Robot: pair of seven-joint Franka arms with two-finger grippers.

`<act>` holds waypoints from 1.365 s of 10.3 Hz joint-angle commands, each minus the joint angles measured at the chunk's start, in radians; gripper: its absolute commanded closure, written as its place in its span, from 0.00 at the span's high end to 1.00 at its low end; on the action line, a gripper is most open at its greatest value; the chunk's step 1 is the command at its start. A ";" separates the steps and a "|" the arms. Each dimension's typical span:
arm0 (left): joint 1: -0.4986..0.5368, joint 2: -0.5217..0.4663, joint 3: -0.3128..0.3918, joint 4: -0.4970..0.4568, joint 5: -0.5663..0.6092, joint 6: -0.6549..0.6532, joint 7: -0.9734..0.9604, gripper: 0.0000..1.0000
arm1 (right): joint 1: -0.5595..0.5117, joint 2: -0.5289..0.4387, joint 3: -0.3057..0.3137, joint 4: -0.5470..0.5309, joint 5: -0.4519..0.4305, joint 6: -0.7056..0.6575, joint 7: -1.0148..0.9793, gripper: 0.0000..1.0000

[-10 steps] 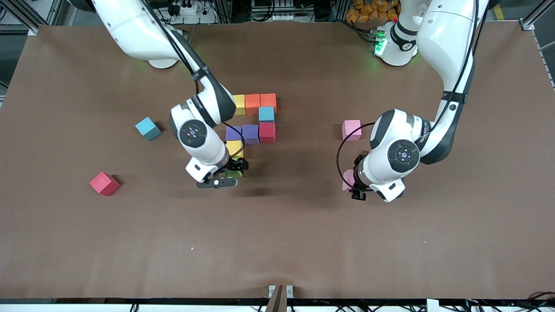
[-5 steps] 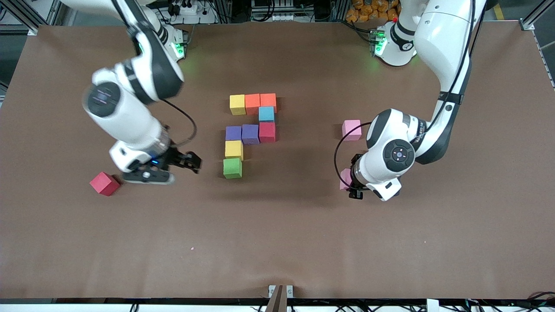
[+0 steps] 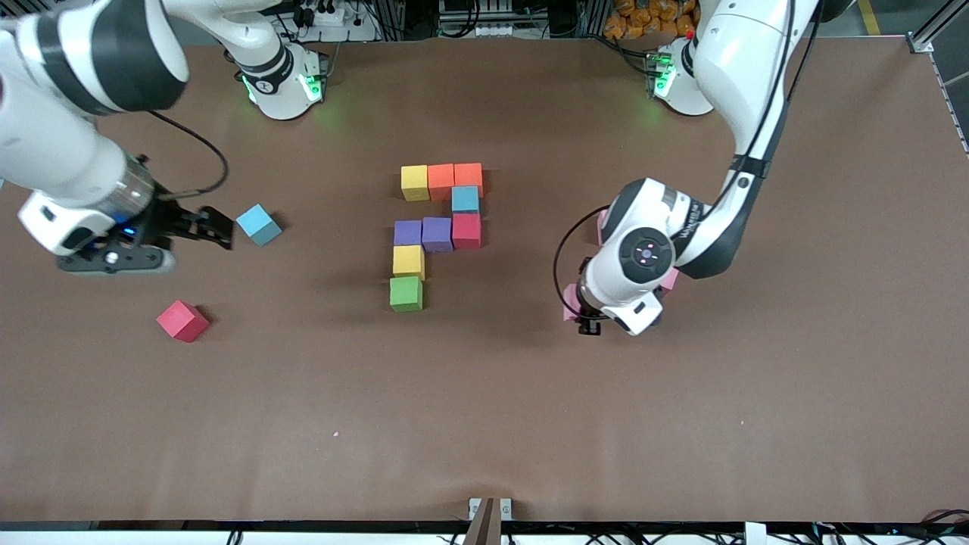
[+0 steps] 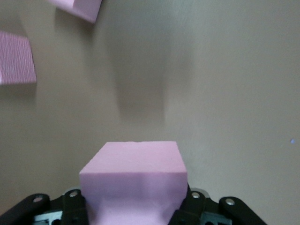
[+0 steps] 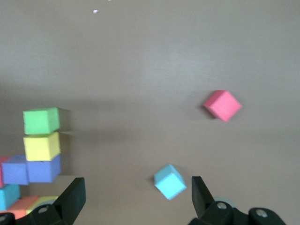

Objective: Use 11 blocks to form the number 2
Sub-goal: 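Release green and withdraw the right gripper while the left gripper carries pink, then lower the pink cube beside the green cube with the left gripper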

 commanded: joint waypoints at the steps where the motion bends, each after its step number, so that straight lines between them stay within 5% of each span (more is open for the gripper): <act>1: -0.074 0.058 0.018 0.079 -0.016 0.003 -0.085 0.35 | -0.086 0.000 0.011 0.123 -0.018 -0.134 -0.065 1.00; 4: -0.158 0.112 0.033 0.121 -0.013 0.062 -0.172 0.36 | -0.201 -0.023 0.014 0.175 0.038 -0.150 -0.137 1.00; 8: -0.300 0.189 0.133 0.190 -0.014 0.122 -0.261 0.37 | -0.203 -0.020 0.012 0.174 0.083 -0.160 -0.130 1.00; 14: -0.392 0.285 0.193 0.286 -0.016 0.209 -0.359 0.39 | -0.198 0.009 0.012 0.174 0.112 -0.139 -0.130 1.00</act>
